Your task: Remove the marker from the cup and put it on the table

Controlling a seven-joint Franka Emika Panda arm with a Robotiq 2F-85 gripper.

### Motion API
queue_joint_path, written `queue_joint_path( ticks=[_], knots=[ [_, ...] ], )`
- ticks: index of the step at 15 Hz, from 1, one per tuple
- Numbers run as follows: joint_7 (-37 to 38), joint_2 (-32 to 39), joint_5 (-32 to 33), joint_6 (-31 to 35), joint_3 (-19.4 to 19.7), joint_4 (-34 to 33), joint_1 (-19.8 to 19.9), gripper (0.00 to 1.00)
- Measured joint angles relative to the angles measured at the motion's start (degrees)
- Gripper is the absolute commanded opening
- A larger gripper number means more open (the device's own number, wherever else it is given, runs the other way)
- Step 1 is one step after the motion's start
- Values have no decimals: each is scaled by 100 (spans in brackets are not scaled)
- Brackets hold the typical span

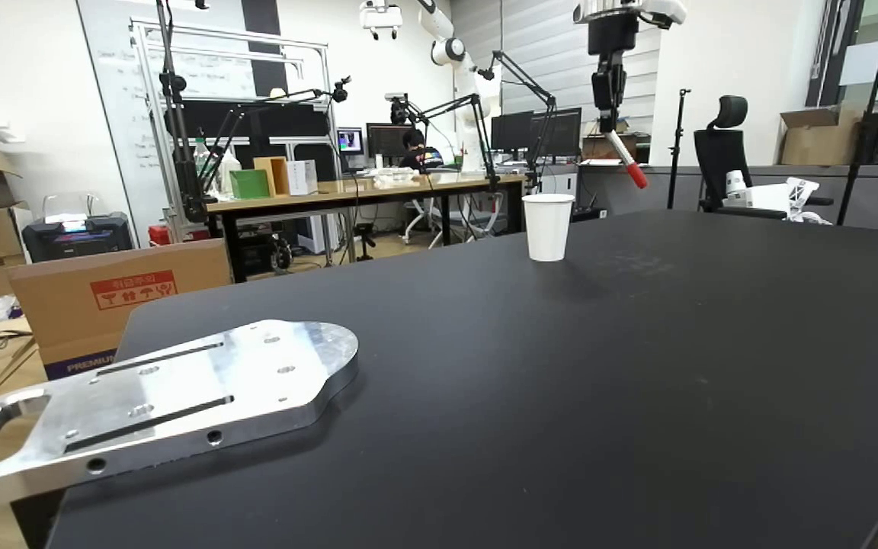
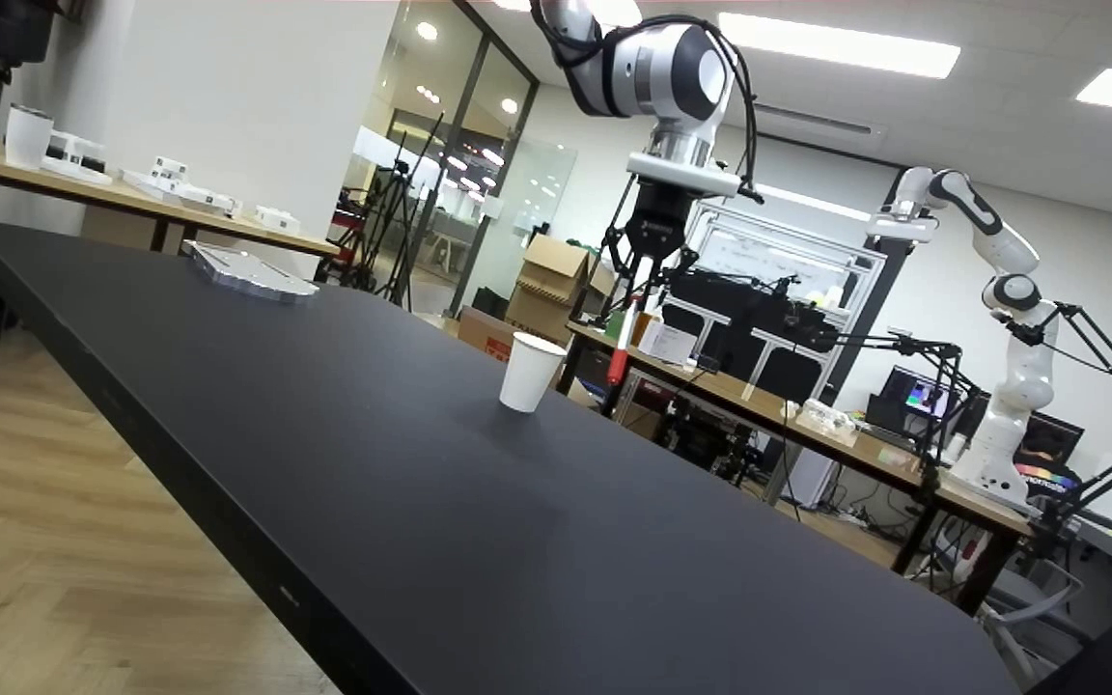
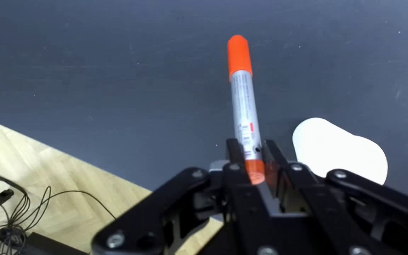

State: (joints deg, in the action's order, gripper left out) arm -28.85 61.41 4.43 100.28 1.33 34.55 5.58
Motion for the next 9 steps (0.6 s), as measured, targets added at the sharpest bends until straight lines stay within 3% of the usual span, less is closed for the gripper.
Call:
queue_joint_path(
  ticks=[9],
  knots=[
    [0, 67, -142, 17, -7, 963, 296, 5]
  ],
)
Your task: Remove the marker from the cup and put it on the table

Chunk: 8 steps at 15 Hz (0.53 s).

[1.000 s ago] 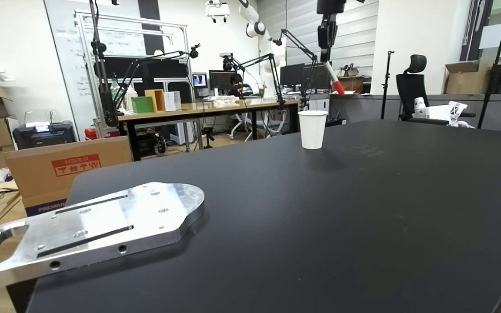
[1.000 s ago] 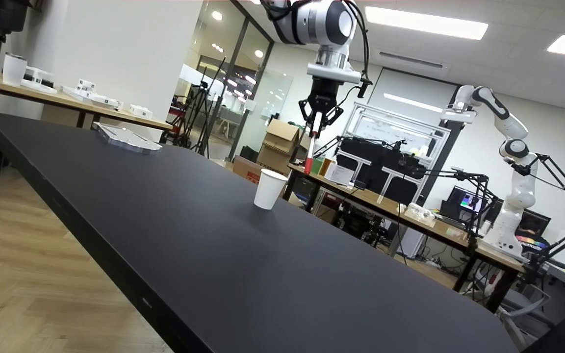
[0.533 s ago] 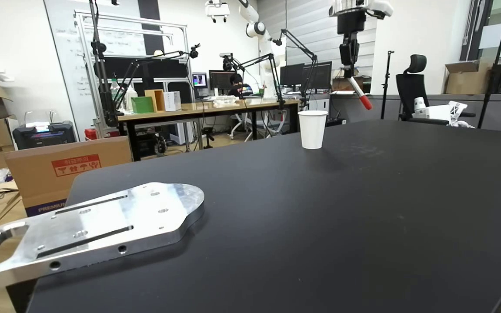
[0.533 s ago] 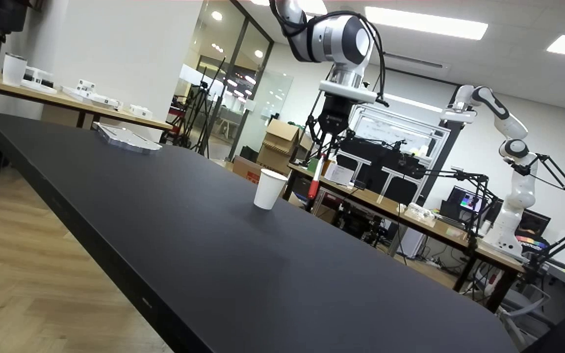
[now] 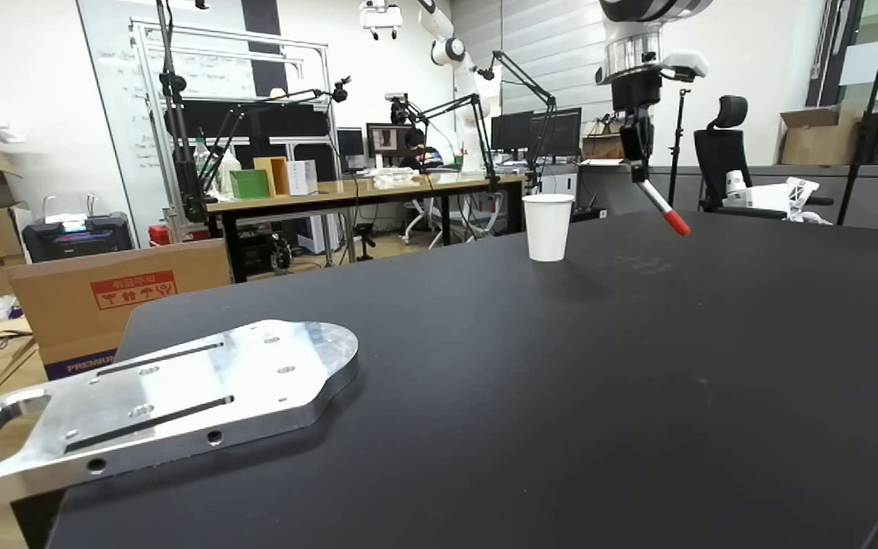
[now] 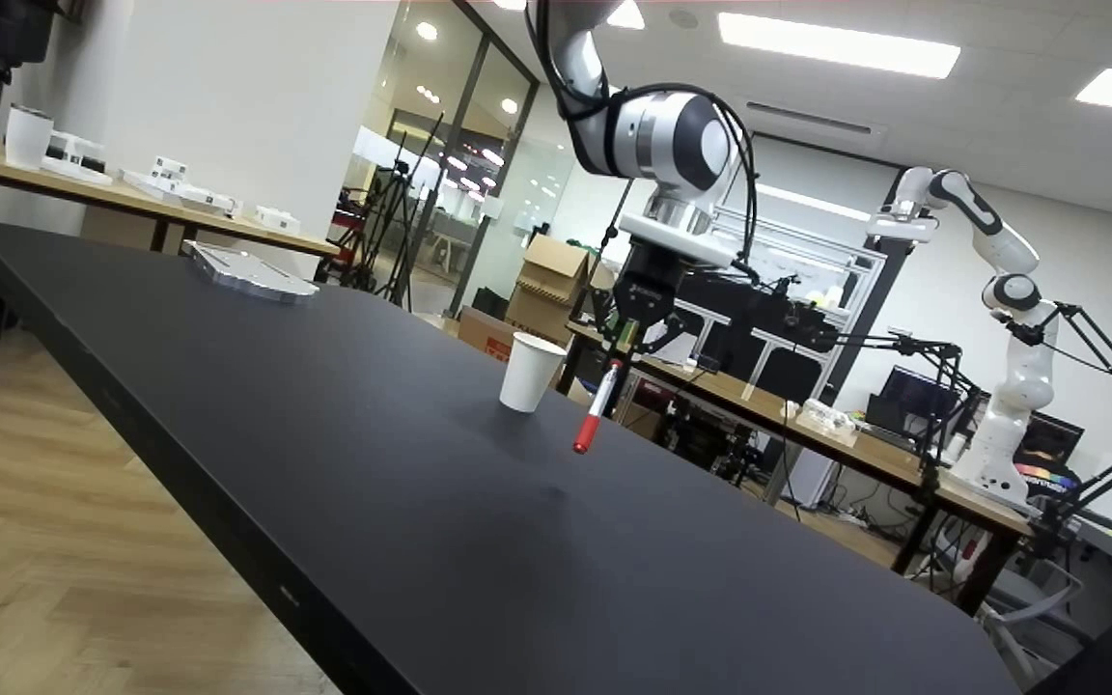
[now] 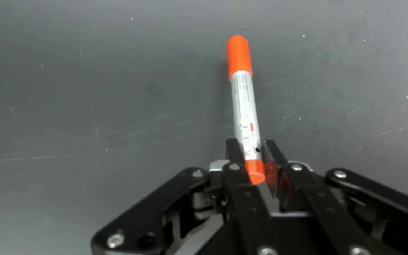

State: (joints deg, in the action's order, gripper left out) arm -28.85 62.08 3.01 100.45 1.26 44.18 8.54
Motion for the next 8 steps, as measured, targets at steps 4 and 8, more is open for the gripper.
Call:
queue_joint_path(
  ticks=[4, 8],
  knots=[
    [0, 111, -89, -3, 0, 251, 122, 5],
    [-1, 243, -160, 1, -1, 309, 215, 5]
  ],
)
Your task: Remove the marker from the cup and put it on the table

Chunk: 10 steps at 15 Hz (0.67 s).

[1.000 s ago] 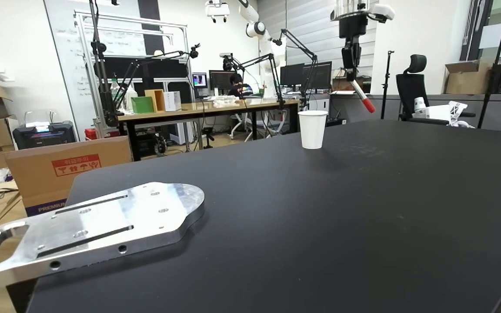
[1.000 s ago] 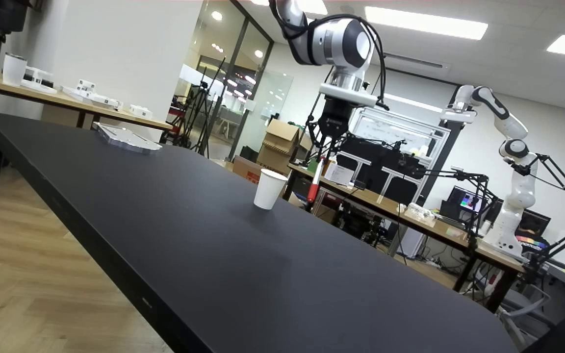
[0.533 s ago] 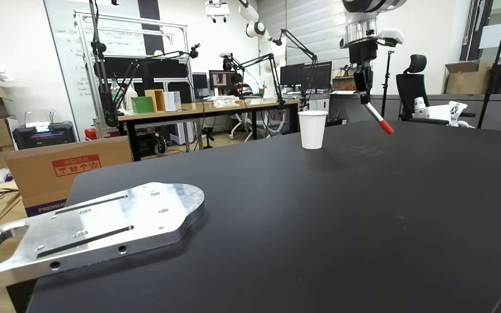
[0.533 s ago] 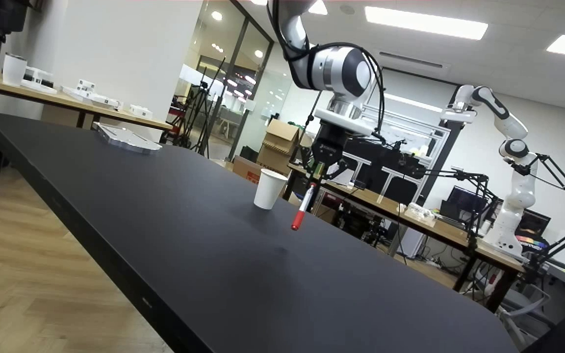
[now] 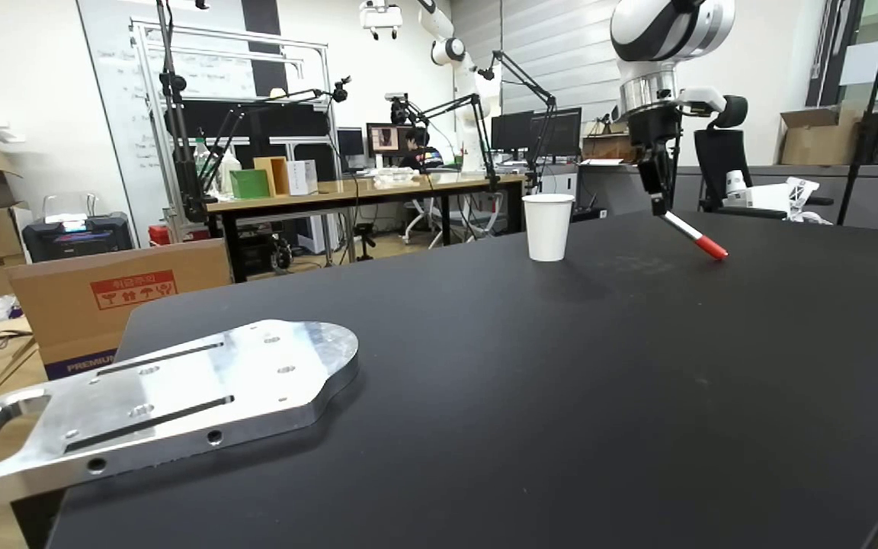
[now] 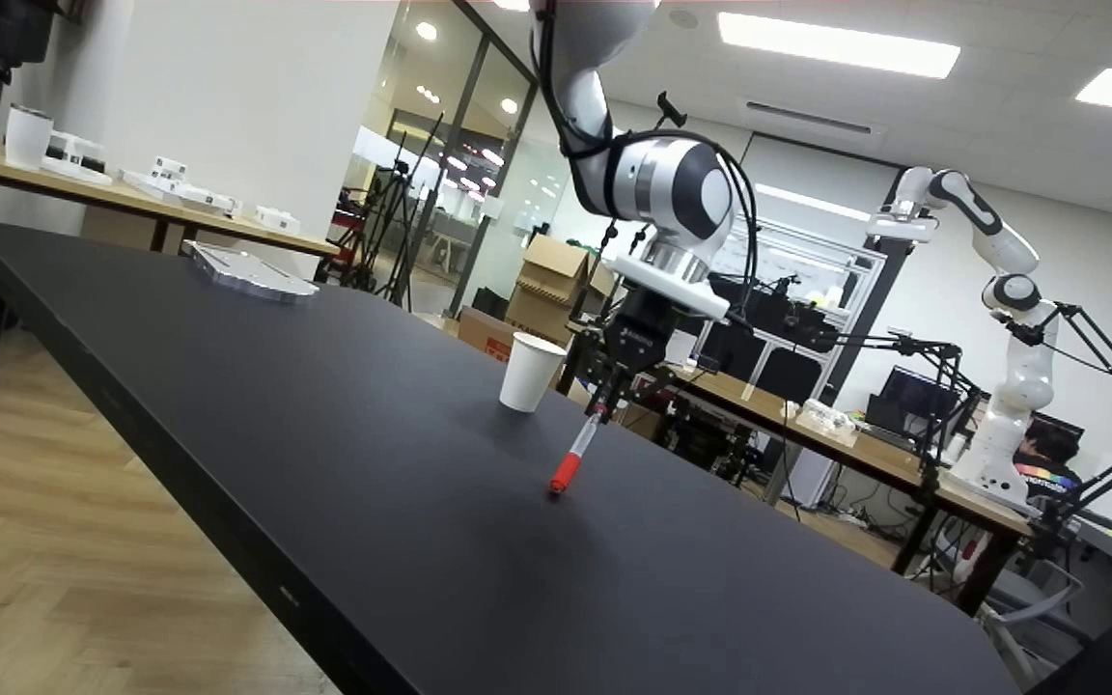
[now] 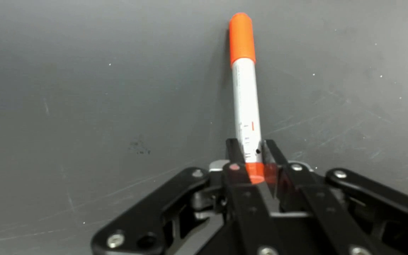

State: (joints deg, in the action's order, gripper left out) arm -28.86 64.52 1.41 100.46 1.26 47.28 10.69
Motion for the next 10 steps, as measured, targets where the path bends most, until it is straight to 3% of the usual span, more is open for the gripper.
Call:
queue_joint_path(
  ticks=[10],
  knots=[
    [0, 437, -184, 743, -7, 3, 51, 5]
  ],
)
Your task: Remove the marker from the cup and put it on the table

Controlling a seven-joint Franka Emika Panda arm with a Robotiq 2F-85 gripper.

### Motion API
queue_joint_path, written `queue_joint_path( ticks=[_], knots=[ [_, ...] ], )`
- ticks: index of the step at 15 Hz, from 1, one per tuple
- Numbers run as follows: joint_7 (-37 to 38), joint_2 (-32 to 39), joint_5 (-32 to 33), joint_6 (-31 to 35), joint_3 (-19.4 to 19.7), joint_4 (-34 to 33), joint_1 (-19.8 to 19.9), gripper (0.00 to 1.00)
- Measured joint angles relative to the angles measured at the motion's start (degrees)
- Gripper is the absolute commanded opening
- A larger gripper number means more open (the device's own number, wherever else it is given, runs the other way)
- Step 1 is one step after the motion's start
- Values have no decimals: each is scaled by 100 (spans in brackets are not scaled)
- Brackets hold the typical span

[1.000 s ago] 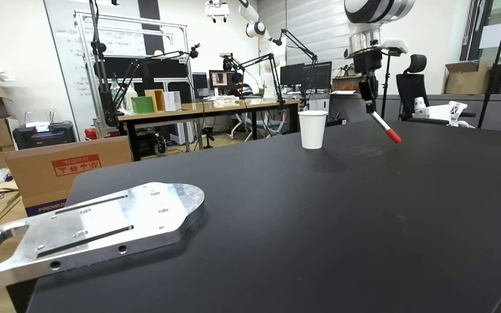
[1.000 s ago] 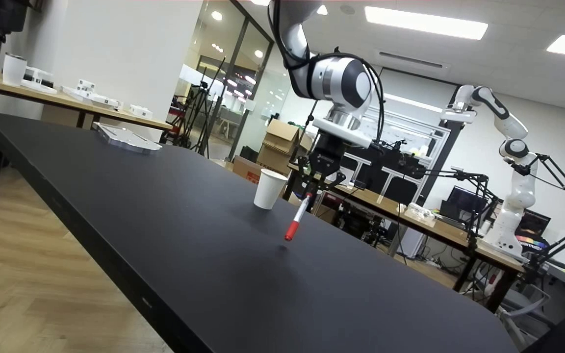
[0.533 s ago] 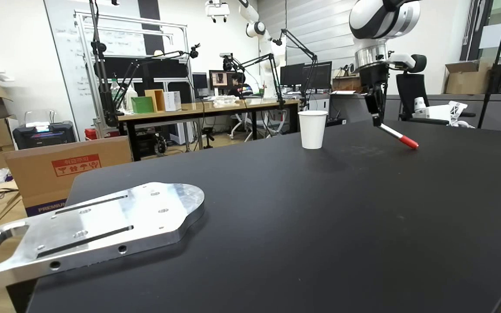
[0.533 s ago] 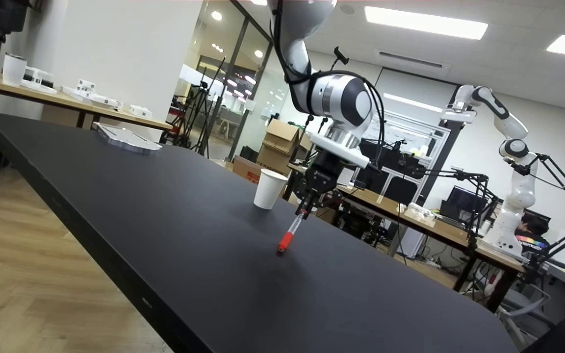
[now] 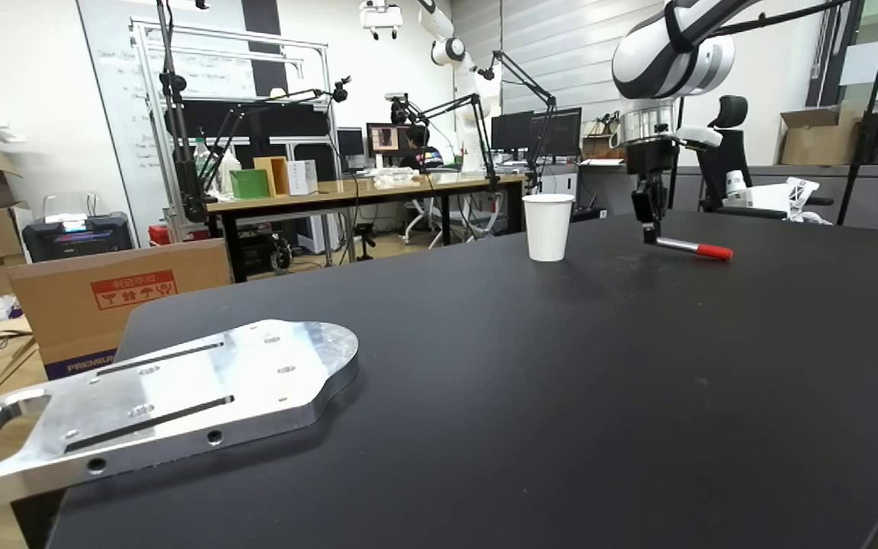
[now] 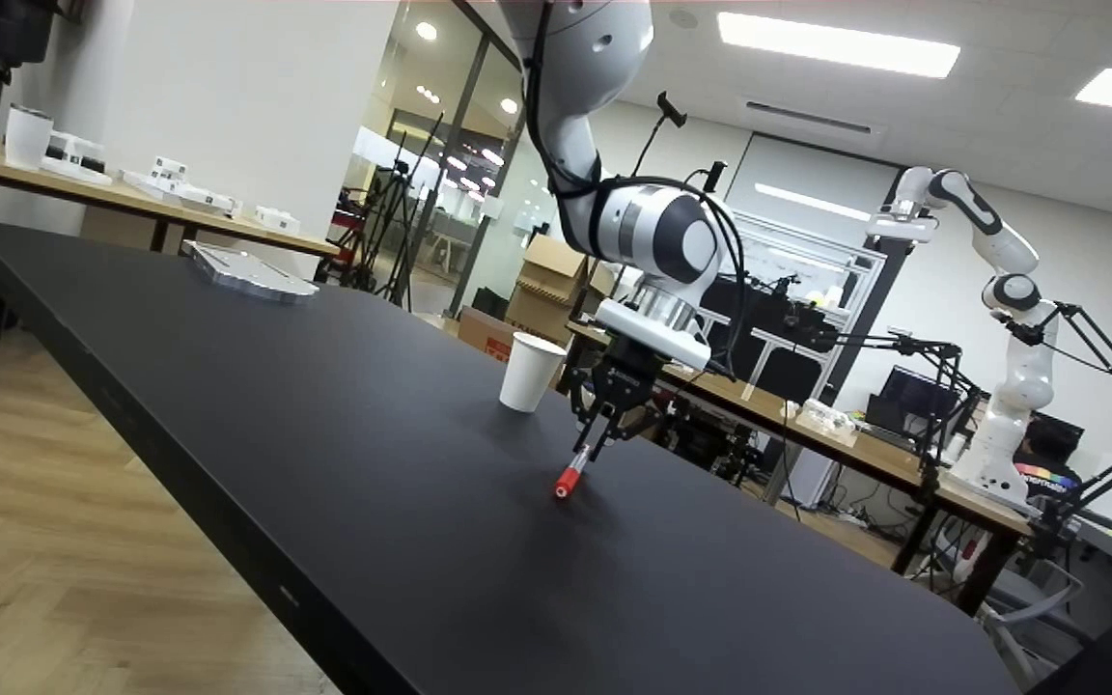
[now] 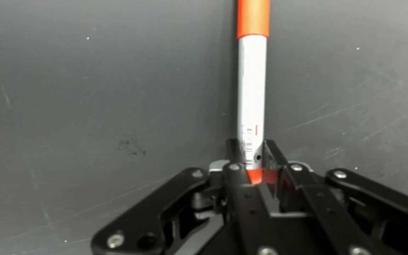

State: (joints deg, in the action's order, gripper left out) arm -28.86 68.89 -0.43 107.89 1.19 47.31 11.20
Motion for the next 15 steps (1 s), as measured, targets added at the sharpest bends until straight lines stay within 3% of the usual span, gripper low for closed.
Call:
queue_joint_path(
  ticks=[1, 3, 10, 11, 12, 14, 15],
  knots=[
    [0, 25, 0, 57, 0, 0, -4, 44],
    [0, 43, -1, 139, -2, 1, -11, 52],
    [-6, -75, -55, 623, -79, 13, -19, 98],
    [-14, -123, -56, 665, -87, 26, -26, 99],
    [-28, -178, -56, 705, -97, 56, -33, 86],
    [-59, -255, -56, 722, -116, 114, -53, 99],
    [-65, -282, -56, 728, -125, 150, -60, 100]
  ],
)
